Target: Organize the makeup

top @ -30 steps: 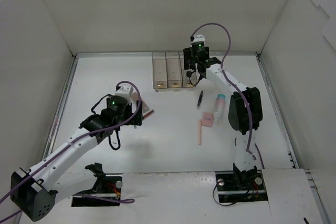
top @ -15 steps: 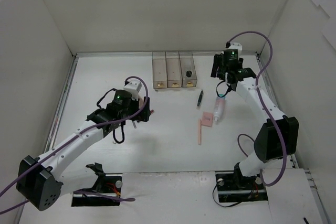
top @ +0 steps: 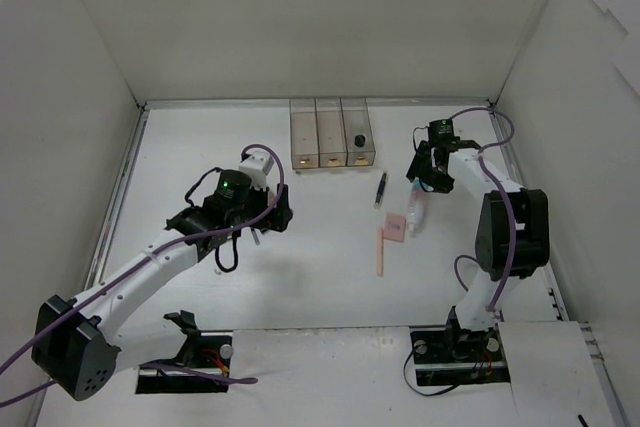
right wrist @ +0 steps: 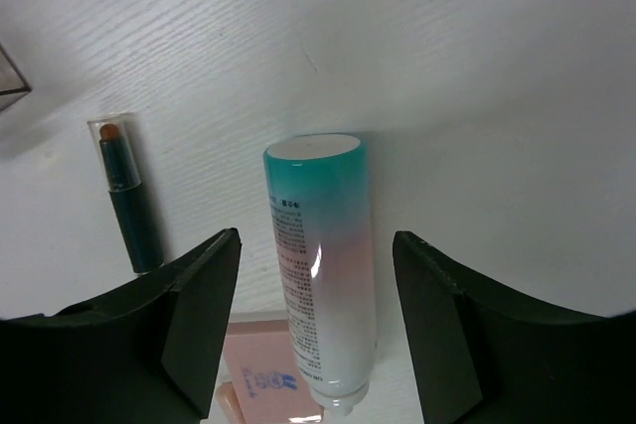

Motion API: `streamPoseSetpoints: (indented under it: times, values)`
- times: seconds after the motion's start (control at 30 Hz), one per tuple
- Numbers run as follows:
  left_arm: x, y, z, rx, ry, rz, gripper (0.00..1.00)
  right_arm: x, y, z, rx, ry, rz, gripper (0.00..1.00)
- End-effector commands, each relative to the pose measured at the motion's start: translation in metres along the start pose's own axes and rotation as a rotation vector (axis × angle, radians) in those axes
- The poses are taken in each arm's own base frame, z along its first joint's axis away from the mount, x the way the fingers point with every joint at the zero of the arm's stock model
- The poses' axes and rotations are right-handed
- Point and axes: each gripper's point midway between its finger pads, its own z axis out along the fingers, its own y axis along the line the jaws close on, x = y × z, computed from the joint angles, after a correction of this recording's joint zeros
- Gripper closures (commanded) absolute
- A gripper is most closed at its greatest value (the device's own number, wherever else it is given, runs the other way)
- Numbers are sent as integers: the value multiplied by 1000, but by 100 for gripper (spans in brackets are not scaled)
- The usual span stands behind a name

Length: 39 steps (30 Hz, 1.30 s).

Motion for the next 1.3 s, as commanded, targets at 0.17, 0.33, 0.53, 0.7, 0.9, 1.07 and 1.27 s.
streamPoseSetpoints:
  times: [0.17,0.33,0.53,0.7,0.9,1.07,1.27]
  values:
    - [-31,-14,-11,57,-109,16,8,11,-2,22,1,84,50,42]
    - [-32,-19,-10,86,-115,18,8,20,-1,33,-19,142,43,48]
    - [-35,-24,-11,114,-121,32,8,14,-1,32,-26,134,20,82]
    - [-38,-37,-14,180,-139,64,9,-4,17,4,-131,85,-28,100]
    - [-49,-59,-17,293,-150,108,10,-15,71,-57,-335,-4,-240,100]
    - [-63,-88,-20,436,-150,124,10,-2,130,-112,-592,-17,-449,100]
    - [-82,-100,-27,481,-175,115,9,17,162,-148,-748,-32,-618,100]
